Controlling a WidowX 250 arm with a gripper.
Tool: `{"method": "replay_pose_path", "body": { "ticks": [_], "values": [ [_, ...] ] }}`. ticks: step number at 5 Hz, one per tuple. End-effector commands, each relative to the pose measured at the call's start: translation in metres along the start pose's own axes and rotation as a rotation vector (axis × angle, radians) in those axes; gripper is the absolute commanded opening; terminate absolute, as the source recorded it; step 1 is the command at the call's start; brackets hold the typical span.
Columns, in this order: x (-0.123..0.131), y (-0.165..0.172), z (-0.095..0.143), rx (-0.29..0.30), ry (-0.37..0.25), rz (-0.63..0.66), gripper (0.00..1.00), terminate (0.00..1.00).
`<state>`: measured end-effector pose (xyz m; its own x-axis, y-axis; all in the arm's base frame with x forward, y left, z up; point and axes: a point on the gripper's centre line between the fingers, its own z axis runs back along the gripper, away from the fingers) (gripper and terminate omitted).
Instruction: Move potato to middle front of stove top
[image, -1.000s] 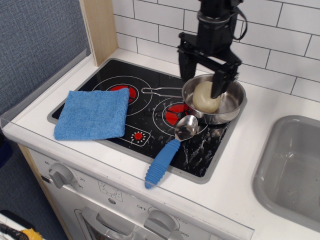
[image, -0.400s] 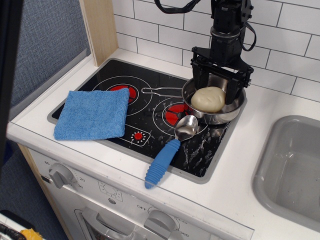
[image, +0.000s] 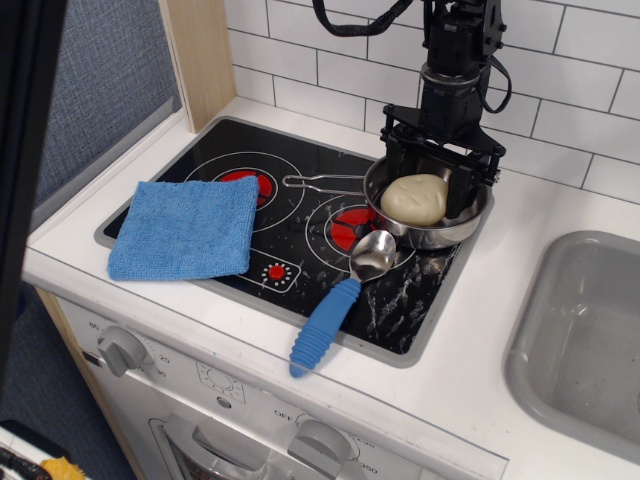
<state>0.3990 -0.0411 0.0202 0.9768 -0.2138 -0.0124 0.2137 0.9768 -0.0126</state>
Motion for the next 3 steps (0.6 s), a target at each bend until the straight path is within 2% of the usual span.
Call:
{"method": "replay_pose_path", "body": {
  "ticks": [1, 2, 3],
  "values": [
    [0.01, 0.002, 0.045, -0.009, -0.106, -0.04, 0.0, 0.0],
    [0.018, 0.005, 0.079, -0.004, -0.205, -0.047, 0.0, 0.0],
    [0.001, 0.011, 0.106, 0.037, -0.241, -0.053, 0.0, 0.0]
  ]
}}
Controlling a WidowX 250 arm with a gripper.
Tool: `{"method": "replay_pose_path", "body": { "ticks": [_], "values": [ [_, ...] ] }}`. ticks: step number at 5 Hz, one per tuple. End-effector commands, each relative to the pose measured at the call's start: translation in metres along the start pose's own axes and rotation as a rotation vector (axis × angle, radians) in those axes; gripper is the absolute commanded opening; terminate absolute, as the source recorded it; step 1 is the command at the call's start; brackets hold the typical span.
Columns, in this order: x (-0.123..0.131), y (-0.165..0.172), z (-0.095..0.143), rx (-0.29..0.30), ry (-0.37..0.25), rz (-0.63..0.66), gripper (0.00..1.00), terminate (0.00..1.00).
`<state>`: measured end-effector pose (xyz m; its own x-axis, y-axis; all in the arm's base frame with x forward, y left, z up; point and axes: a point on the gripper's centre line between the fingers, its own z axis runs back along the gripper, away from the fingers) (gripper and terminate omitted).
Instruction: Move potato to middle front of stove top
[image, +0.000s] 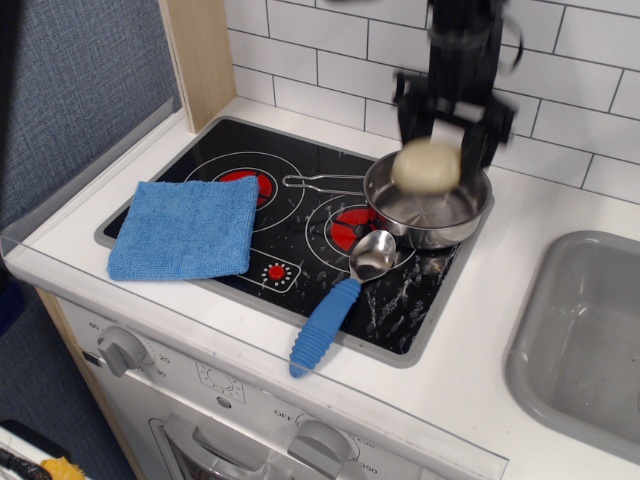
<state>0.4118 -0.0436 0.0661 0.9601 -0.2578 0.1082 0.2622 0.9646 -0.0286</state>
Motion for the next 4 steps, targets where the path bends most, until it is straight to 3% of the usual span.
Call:
{"method": "replay_pose_path", "body": {
  "ticks": [1, 2, 3, 4],
  "values": [
    [-0.041, 0.015, 0.063, 0.043, -0.088, 0.003, 0.0, 0.0],
    [-0.082, 0.019, 0.058, 0.039, -0.048, 0.027, 0.0, 0.0],
    [-0.107, 0.023, 0.047, 0.055, -0.005, 0.046, 0.0, 0.0],
    [-0.115, 0.025, 0.033, 0.068, 0.031, 0.046, 0.0, 0.0]
  ]
}}
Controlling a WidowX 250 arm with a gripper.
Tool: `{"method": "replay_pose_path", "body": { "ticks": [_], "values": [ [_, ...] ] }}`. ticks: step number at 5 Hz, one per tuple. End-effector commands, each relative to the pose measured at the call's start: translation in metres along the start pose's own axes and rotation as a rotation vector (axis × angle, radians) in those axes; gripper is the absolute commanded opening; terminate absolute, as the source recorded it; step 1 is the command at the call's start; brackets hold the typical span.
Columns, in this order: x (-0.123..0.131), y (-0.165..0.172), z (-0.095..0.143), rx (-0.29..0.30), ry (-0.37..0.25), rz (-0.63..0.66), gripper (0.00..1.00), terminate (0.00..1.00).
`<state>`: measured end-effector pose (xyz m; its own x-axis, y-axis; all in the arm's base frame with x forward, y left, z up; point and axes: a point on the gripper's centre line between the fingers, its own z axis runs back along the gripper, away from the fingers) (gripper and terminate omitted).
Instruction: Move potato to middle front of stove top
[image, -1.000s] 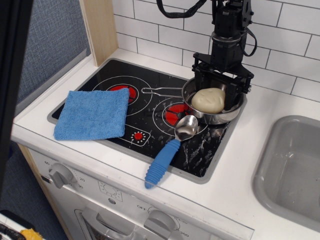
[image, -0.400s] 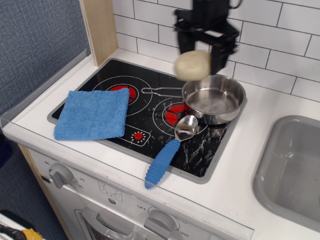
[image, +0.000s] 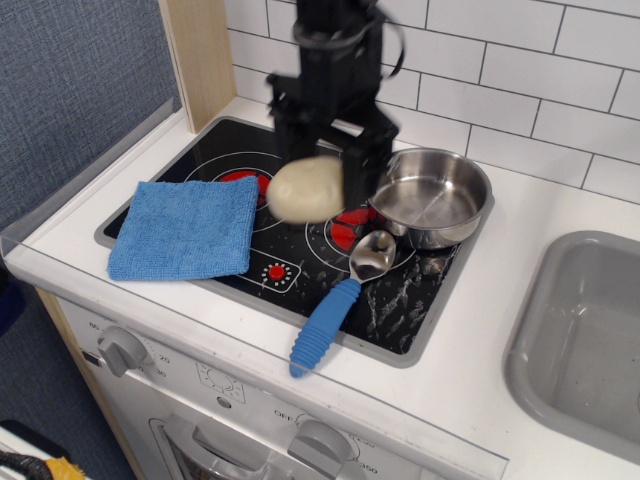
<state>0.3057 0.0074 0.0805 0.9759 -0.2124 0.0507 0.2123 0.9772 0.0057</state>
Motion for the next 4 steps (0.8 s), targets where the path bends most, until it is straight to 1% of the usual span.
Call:
{"method": "replay_pose_path", "body": {
  "ticks": [1, 2, 4],
  "values": [
    [-0.005, 0.01, -0.011, 0.073, -0.004, 0.003, 0.0, 0.0],
    [-0.006, 0.015, -0.026, 0.081, 0.022, 0.027, 0.0, 0.0],
    [-0.009, 0.008, -0.033, 0.065, 0.047, 0.016, 0.0, 0.0]
  ]
}}
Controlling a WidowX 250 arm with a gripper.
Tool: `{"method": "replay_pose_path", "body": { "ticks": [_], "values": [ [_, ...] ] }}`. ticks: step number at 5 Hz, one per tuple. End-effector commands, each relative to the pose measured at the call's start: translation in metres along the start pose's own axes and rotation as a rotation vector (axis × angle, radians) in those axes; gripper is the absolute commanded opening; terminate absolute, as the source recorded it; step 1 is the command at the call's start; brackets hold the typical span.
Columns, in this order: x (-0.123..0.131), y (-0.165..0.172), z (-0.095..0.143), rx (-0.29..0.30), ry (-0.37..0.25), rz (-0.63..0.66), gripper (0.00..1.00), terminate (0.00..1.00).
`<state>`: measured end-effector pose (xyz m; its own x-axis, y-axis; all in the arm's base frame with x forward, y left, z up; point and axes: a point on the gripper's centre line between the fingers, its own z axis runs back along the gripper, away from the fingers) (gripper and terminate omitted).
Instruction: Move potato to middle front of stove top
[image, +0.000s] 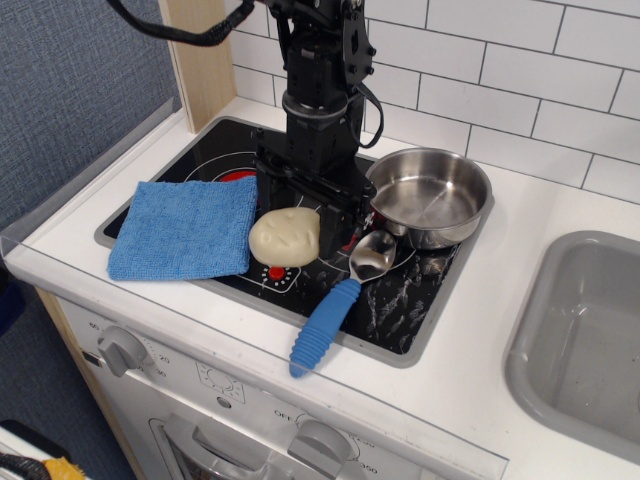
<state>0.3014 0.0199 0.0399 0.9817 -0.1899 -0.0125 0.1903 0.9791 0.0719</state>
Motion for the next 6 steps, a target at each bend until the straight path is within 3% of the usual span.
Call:
{"method": "replay_pose_path", "body": {
  "ticks": [1, 2, 4, 6],
  "values": [
    [-0.002, -0.003, 0.006, -0.017, -0.004, 0.014, 1.0, 0.0],
    [-0.003, -0.001, 0.009, -0.033, 0.001, 0.027, 1.0, 0.0],
    [-0.005, -0.003, 0.046, -0.033, -0.086, 0.046, 1.0, 0.0],
    [0.003, -0.007, 0.045, -0.008, -0.086, -0.05, 1.0, 0.0]
  ]
}}
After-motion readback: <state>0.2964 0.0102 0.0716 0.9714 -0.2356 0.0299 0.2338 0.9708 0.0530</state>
